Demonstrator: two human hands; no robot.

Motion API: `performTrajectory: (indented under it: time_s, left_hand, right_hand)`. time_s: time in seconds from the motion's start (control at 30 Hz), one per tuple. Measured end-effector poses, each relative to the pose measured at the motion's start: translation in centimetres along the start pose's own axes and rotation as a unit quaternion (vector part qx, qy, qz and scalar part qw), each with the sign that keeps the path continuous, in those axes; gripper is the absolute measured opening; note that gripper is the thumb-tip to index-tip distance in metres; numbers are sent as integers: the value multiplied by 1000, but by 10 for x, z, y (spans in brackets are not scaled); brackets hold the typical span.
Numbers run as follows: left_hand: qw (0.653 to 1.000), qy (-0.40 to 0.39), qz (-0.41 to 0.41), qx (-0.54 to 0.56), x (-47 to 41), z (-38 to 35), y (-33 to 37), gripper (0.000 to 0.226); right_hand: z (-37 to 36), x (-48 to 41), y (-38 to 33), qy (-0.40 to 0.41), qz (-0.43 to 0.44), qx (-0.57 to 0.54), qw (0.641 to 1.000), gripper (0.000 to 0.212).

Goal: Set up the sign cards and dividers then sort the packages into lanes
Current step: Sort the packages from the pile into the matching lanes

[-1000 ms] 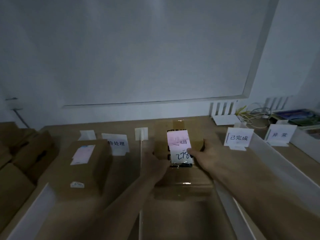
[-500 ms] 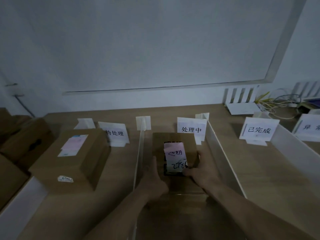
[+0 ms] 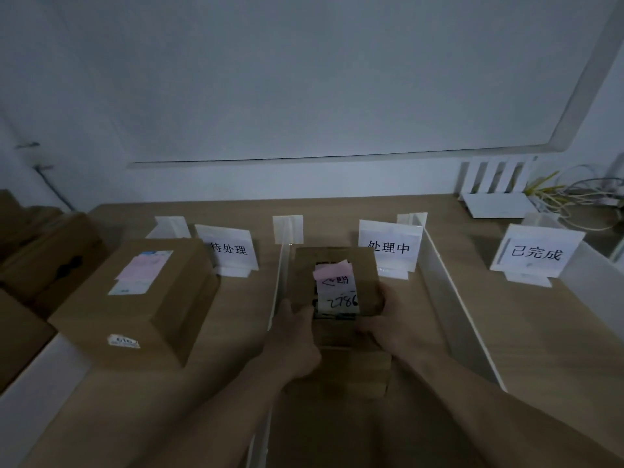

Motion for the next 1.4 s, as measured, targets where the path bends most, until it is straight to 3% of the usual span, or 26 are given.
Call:
performTrajectory:
  time_s: [0.13,0.23,0.43,0.9,1.07,1.27,1.4]
  left_hand:
    - [998,30,-24,-44,-5,3,-2,57]
    - [996,41,-31,-77,-8,6,-3,56]
    - [991,58,-43,-115,-11,8,-4,55]
    - [992,60,-50,-99,-7,11,-6,48]
    - [993,65,-62,-82,3,16,-8,53]
    - [991,80,-73,-74,30,36,-8,57]
    - [990,103,-82,-56,56,61,-4,48]
  right_hand:
    - [-6,-6,-7,8,13,5,1000,78]
    - [-9,-9,-15,8,40,24,999,62]
    - [-10,-11,-21,25,56,8,998,57]
    - [-10,-1,-27,21,26,46,998,74]
    - [-5,8,-31,17,19,59,998,60]
    - [16,32,-50,57,-9,87,995,53]
    - [30,51,-67,101,-19,99,990,68]
Point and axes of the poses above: each hand's wrist, its own x-axis away from the middle knuckle, its own z-axis out of the back of the hand, y = z × x, the point moved 4 cm from there along -x, towards the middle knuckle, and after that the axes turned 14 degrees about x, right-handed, at the moved point
